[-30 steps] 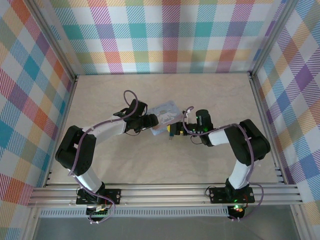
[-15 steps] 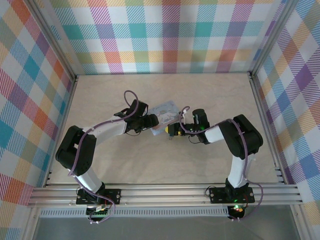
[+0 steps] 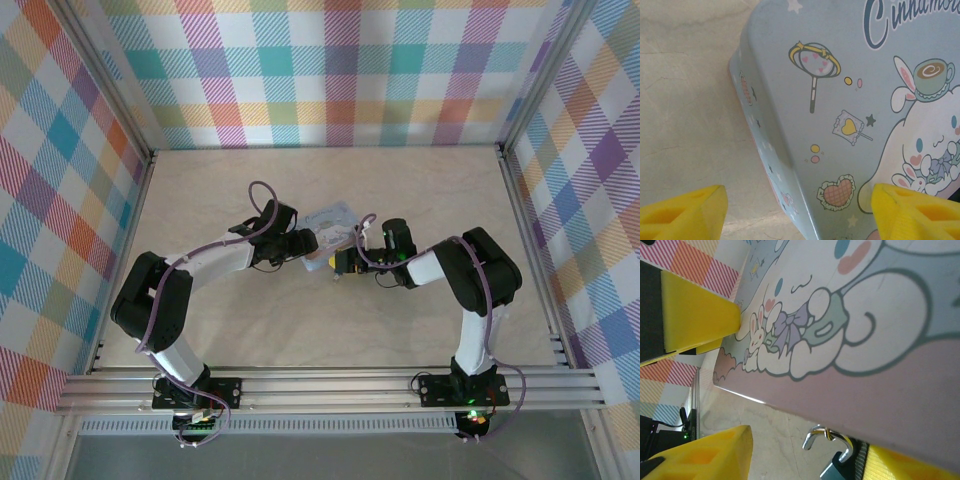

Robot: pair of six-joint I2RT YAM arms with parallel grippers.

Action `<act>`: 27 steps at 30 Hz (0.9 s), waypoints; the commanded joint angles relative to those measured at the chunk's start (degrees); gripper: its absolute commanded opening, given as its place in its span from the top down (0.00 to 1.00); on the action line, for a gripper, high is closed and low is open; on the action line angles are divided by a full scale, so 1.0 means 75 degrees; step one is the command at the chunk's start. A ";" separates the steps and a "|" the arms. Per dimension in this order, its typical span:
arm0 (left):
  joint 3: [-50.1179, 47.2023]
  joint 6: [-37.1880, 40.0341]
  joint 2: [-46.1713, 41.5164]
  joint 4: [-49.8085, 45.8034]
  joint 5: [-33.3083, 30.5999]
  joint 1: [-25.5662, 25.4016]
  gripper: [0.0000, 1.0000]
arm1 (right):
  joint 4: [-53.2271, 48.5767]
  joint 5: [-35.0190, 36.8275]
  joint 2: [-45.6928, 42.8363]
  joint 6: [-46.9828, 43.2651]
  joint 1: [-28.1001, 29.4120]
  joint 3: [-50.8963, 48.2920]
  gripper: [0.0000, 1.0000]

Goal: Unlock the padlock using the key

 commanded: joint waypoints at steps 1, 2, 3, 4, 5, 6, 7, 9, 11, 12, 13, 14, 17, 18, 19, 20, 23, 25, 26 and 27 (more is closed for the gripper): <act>-0.0178 -0.0019 -0.0019 -0.0712 -0.0051 -0.0117 0.25 | 0.0324 -0.0198 -0.0133 -0.0118 0.0037 -0.0185 0.48; -0.0176 -0.0018 -0.0015 -0.0715 -0.0056 -0.0117 0.25 | 0.0327 -0.0179 -0.0155 -0.0131 0.0033 -0.0209 0.48; -0.0179 -0.0023 -0.0020 -0.0717 -0.0056 -0.0117 0.25 | 0.0327 -0.0186 -0.0180 -0.0151 0.0037 -0.0231 0.49; -0.0178 -0.0021 -0.0028 -0.0715 -0.0056 -0.0117 0.25 | 0.0327 -0.0175 -0.0203 -0.0163 0.0028 -0.0247 0.50; -0.0179 -0.0018 -0.0033 -0.0720 -0.0057 -0.0117 0.25 | 0.0316 -0.0163 -0.0217 -0.0180 0.0023 -0.0241 0.50; -0.0181 -0.0021 -0.0031 -0.0716 -0.0057 -0.0117 0.25 | 0.0304 -0.0165 -0.0234 -0.0200 0.0026 -0.0255 0.51; -0.0184 -0.0022 -0.0040 -0.0722 -0.0057 -0.0122 0.25 | 0.0282 -0.0154 -0.0243 -0.0204 0.0026 -0.0256 0.52; -0.0194 -0.0024 -0.0042 -0.0726 -0.0060 -0.0119 0.25 | 0.0197 -0.0117 -0.0273 -0.0256 0.0014 -0.0271 0.56; -0.0197 -0.0024 -0.0043 -0.0726 -0.0057 -0.0129 0.25 | 0.0012 -0.0068 -0.0299 -0.0351 0.0014 -0.0240 0.59; -0.0182 -0.0018 -0.0042 -0.0726 -0.0057 -0.0126 0.25 | -0.0084 -0.0032 -0.0319 -0.0402 0.0014 -0.0237 0.59; -0.0180 -0.0019 -0.0043 -0.0726 -0.0057 -0.0129 0.25 | -0.0137 -0.0014 -0.0334 -0.0431 0.0014 -0.0242 0.60; -0.0189 -0.0017 -0.0042 -0.0736 -0.0061 -0.0123 0.25 | -0.0173 0.0010 -0.0355 -0.0448 0.0017 -0.0244 0.60; -0.0179 -0.0020 -0.0043 -0.0741 -0.0062 -0.0129 0.25 | -0.0388 0.0080 -0.0421 -0.0568 0.0002 -0.0250 0.63; -0.0179 -0.0017 -0.0036 -0.0749 -0.0057 -0.0127 0.25 | -0.0463 0.0112 -0.0445 -0.0611 -0.0009 -0.0260 0.64; -0.0169 -0.0018 -0.0031 -0.0747 -0.0065 -0.0129 0.25 | -0.0537 0.0136 -0.0464 -0.0642 -0.0015 -0.0254 0.65; -0.0168 -0.0027 -0.0031 -0.0742 -0.0057 -0.0129 0.25 | -0.0587 0.0158 -0.0486 -0.0661 -0.0021 -0.0254 0.66; -0.0168 -0.0018 -0.0019 -0.0743 -0.0060 -0.0129 0.25 | -0.0731 0.0211 -0.0535 -0.0702 -0.0064 -0.0283 0.67; -0.0158 -0.0026 -0.0019 -0.0741 -0.0062 -0.0129 0.25 | -0.0763 0.0255 -0.0568 -0.0730 -0.0078 -0.0318 0.68; -0.0166 -0.0017 -0.0015 -0.0744 -0.0074 -0.0129 0.25 | -0.0763 0.0252 -0.0578 -0.0737 -0.0080 -0.0330 0.69; -0.0166 -0.0017 -0.0008 -0.0744 -0.0069 -0.0129 0.25 | -0.0763 0.0255 -0.0580 -0.0731 -0.0091 -0.0352 0.69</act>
